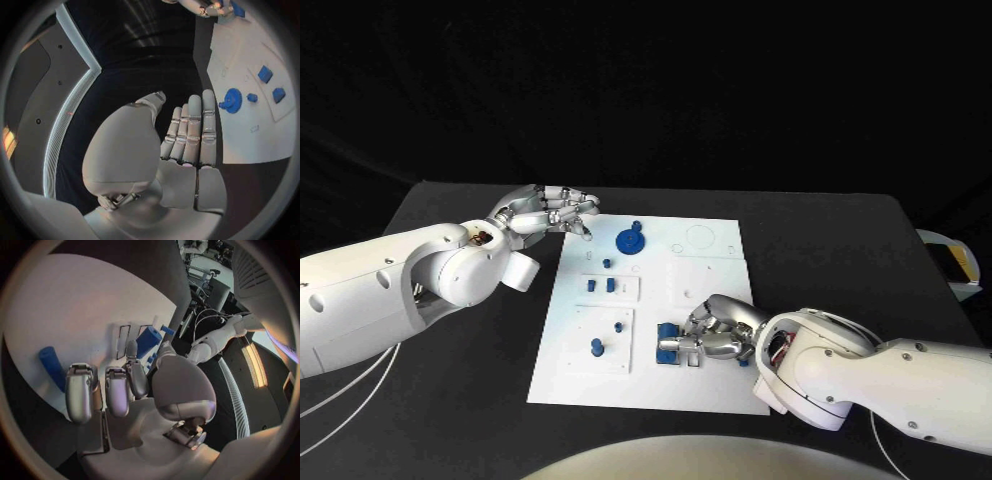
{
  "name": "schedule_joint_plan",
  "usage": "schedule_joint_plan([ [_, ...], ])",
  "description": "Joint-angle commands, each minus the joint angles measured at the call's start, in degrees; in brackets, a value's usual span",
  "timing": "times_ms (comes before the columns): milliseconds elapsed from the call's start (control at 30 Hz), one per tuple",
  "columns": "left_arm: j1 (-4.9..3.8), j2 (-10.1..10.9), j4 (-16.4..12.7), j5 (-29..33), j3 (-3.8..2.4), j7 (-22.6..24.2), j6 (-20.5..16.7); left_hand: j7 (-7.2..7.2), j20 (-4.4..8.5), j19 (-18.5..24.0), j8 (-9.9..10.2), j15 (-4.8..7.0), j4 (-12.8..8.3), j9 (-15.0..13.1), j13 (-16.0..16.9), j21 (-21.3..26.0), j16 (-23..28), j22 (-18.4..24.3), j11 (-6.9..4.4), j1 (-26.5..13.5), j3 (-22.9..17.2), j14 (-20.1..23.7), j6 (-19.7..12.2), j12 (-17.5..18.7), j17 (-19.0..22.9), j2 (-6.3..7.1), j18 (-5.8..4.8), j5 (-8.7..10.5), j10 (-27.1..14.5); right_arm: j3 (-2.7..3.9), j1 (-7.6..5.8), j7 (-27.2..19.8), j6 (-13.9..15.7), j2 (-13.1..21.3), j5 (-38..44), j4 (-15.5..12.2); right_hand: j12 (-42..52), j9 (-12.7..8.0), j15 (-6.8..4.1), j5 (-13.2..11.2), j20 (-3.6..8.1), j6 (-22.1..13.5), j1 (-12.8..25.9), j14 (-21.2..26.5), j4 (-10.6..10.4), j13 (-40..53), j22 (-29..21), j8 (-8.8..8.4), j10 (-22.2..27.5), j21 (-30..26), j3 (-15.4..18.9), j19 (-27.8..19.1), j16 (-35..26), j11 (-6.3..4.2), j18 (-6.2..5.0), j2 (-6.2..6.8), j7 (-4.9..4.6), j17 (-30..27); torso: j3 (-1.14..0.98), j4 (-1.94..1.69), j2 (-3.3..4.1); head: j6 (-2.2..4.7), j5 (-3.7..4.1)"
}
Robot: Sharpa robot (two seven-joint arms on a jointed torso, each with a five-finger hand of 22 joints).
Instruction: Assemble the parts on the task board
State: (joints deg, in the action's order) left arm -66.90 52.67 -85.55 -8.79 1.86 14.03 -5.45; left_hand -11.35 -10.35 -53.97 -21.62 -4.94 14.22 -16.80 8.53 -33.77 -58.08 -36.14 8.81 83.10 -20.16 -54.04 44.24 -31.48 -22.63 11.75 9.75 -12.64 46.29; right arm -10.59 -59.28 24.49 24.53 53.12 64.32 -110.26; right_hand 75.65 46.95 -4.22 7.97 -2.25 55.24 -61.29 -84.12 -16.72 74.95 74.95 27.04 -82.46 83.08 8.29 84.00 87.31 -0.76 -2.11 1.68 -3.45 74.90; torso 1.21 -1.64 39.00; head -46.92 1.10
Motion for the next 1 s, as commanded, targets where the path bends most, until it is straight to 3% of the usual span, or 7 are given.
schedule_joint_plan([
  [33,0.0,0.02,-0.19,0.31,-0.03,0.2,0.8,-0.9,0.13,-0.39,-0.36,0.06,0.19,0.08,-0.06,0.24,-0.32,0.06,0.02,-0.11,0.25,0.23,-0.51,-0.32,-0.09,-0.55,0.66,-0.14,-0.47,-0.02,0.09,-4.27,0.69,0.66,0.61,-0.72,-0.37,0.01,-0.12,2.04,0.38,-0.58,-3.95,-4.3,0.48,3.52,13.12,-0.48,0.4,-0.3,0.14,3.86,0.02,0.04,0.65,-0.56,0.04,6.42,0.01,0.02,0.0,0.06,0.04],
  [167,0.0,0.05,-0.19,0.31,-0.03,0.19,0.77,-0.9,0.13,-0.39,-0.36,0.06,0.19,0.08,-0.06,0.24,-0.32,0.06,0.02,-0.11,0.25,0.23,-0.51,-0.32,-0.09,-0.55,0.66,-0.14,-0.47,-0.01,0.09,-5.92,0.86,1.54,0.45,-1.26,-0.11,-0.21,-0.16,2.52,0.4,-0.43,-8.26,-4.36,0.73,3.79,13.2,-0.77,0.21,-0.02,0.51,3.94,0.12,-0.01,0.71,-0.93,0.07,6.79,0.05,0.0,-0.03,-0.01,0.07],
  [500,0.0,0.06,-0.2,0.31,-0.03,0.13,0.79,-0.93,0.12,-0.43,-0.39,0.05,0.23,0.12,-0.08,0.3,-0.31,0.1,0.05,-0.01,0.23,0.27,-0.53,-0.36,-0.09,-0.67,0.66,-0.15,-0.56,-0.01,0.09,-5.63,-0.42,0.93,1.08,-0.6,0.1,-0.31,-0.22,2.43,0.44,-0.09,-9.86,-4.4,0.65,3.97,13.23,-0.79,0.05,0.1,0.74,3.98,0.19,-0.09,0.73,-1.24,0.16,7.01,0.05,-0.07,0.01,-0.04,0.06],
  [667,-0.01,0.07,-0.22,0.31,-0.03,0.12,0.77,-0.95,0.11,-0.44,-0.4,0.04,0.26,0.12,-0.08,0.31,-0.31,0.11,0.06,-0.01,0.23,0.27,-0.53,-0.37,-0.09,-0.69,0.65,-0.15,-0.57,-0.01,0.09,-4.33,-0.78,0.29,1.73,0.32,0.49,-0.42,-0.31,2.56,0.51,0.29,-11.13,-4.43,0.49,4.28,13.28,-0.8,-0.22,0.27,0.65,4.03,0.24,-0.21,0.76,-2.26,0.3,7.18,0.06,-0.12,0.04,-0.1,0.11],
  [800,-0.01,0.02,-0.14,0.31,-0.03,0.13,0.75,-1.0,0.07,-0.5,-0.45,-0.02,0.59,0.17,-0.1,0.41,-0.34,0.19,0.1,-0.18,0.27,0.28,-0.54,-0.47,-0.1,-0.93,0.64,-0.16,-0.64,-0.01,0.09,-3.44,-0.82,0.0,1.91,0.65,0.33,-0.76,-0.44,-0.23,0.64,0.36,-14.15,-4.42,0.74,4.23,13.24,-1.19,-0.17,0.15,-0.23,3.99,0.22,-0.33,0.74,-3.54,0.42,7.15,0.04,-0.07,0.03,-0.21,0.01],
  [1000,0.0,-0.09,-0.03,0.31,-0.03,0.16,0.78,-1.02,0.06,-0.52,-0.47,-0.03,0.7,0.19,-0.11,0.45,-0.35,0.21,0.12,-0.25,0.28,0.29,-0.55,-0.51,-0.1,-1.01,0.64,-0.17,-0.66,-0.01,0.1,-2.51,-1.29,-0.04,2.54,0.75,0.46,-1.04,-0.57,-0.39,0.75,0.46,-17.11,-4.44,1.46,4.39,13.27,-1.47,-0.25,0.25,-1.11,4.02,0.25,-0.51,0.76,-3.9,0.63,7.3,0.05,0.02,0.0,-0.29,0.11],
])
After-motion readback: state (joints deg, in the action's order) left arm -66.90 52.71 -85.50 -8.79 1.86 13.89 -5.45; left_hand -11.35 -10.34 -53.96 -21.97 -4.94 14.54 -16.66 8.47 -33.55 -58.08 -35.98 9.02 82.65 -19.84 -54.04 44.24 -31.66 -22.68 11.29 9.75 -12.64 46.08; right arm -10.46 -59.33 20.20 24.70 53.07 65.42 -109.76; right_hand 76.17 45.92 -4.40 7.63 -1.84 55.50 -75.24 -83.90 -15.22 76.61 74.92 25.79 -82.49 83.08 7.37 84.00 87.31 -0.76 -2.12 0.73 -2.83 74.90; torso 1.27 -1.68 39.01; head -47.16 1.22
